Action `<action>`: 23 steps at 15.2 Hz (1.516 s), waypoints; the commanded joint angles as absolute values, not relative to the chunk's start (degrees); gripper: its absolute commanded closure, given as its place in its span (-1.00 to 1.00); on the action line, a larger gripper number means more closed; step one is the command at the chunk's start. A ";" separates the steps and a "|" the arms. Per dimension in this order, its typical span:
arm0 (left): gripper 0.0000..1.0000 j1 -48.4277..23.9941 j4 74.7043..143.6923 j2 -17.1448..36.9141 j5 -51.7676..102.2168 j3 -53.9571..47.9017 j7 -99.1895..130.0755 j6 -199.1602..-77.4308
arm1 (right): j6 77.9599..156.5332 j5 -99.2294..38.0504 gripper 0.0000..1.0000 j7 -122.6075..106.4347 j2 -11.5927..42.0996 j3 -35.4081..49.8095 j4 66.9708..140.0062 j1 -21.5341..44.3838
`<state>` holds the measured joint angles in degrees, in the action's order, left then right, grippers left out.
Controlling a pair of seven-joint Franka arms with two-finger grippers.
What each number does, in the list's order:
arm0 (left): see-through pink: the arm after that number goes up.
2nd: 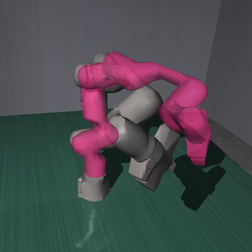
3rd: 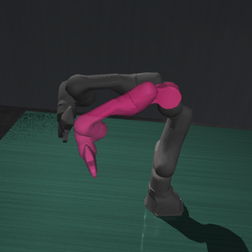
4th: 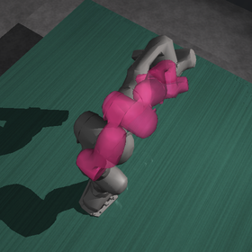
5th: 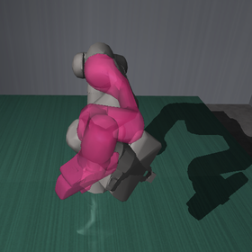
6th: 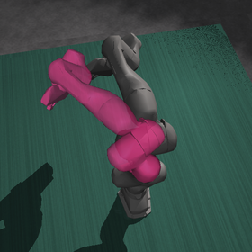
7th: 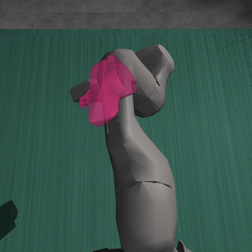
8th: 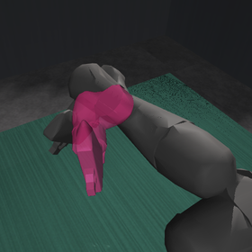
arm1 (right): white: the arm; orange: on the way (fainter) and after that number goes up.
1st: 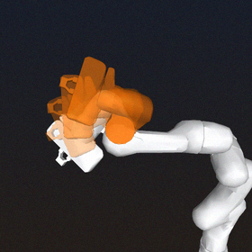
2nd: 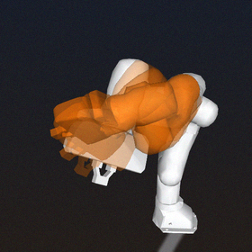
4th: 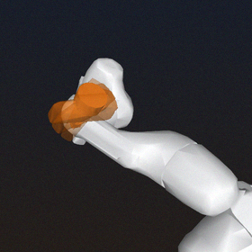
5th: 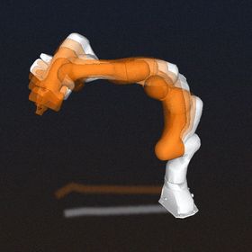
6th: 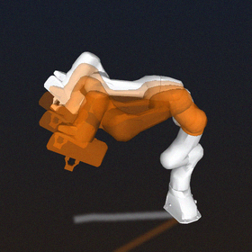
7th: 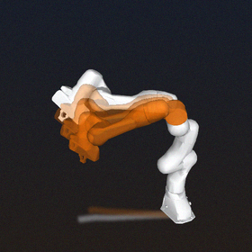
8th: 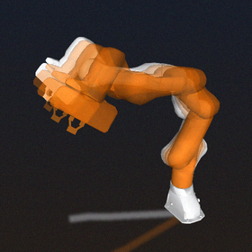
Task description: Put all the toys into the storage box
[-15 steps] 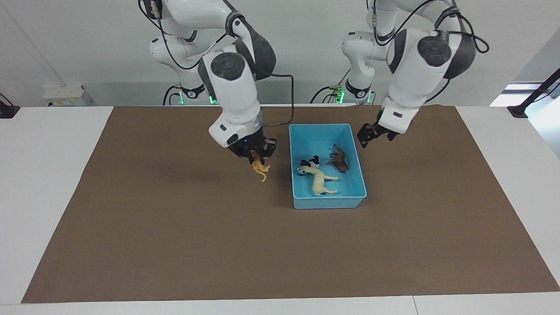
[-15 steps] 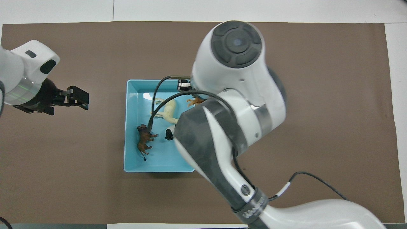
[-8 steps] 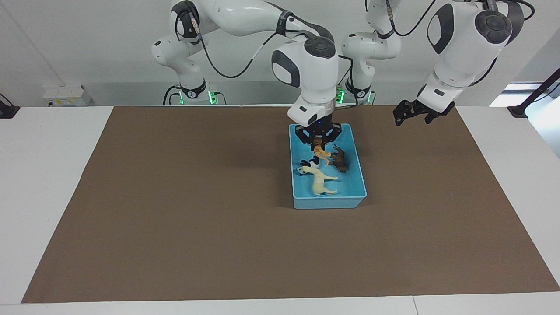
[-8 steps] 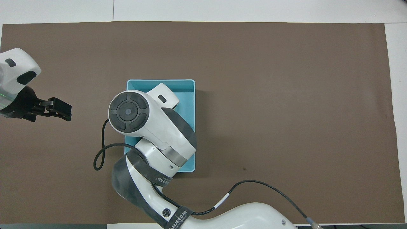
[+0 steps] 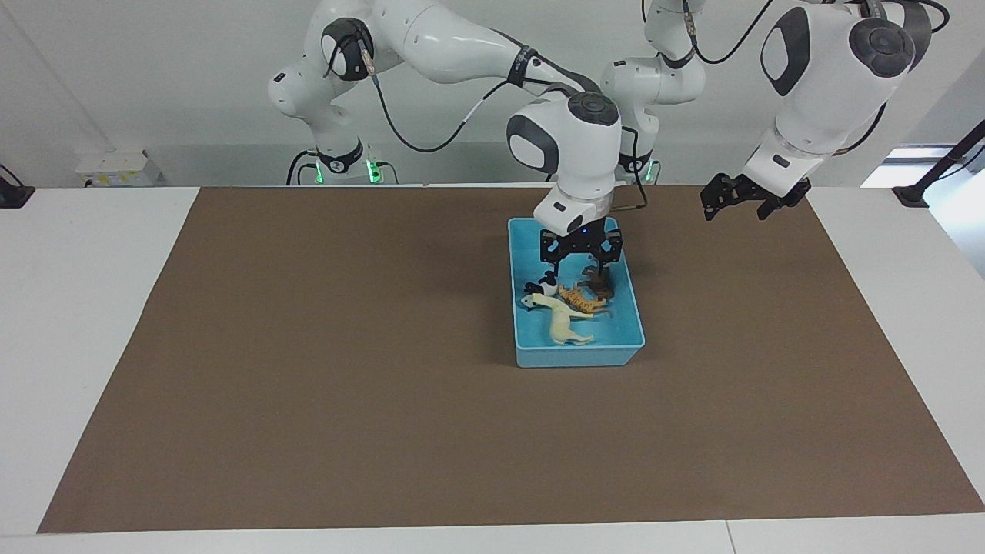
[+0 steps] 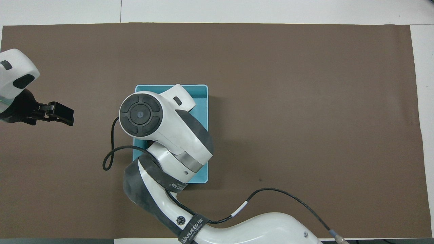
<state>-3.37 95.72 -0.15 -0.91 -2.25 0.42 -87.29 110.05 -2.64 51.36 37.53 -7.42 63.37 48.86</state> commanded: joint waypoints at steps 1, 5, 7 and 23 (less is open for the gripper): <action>-1.00 -2.46 96.15 -0.79 -1.14 -2.99 -0.62 -87.90 | 107.50 -1.84 -1.00 51.95 32.28 -10.53 64.07 45.81; -1.00 -2.55 96.24 -0.79 -1.05 -2.90 -0.61 -87.80 | 102.93 -2.29 -1.00 37.67 26.82 -10.72 64.86 34.92; -1.00 -2.55 95.36 -0.26 -0.36 -2.81 -0.53 -88.07 | 99.77 -2.29 -1.00 28.87 25.58 -10.81 65.30 30.08; -1.00 -2.29 96.86 -2.64 -0.35 -2.72 -0.79 -92.81 | 87.12 -1.58 -1.00 -1.14 -0.87 -4.75 89.56 -3.07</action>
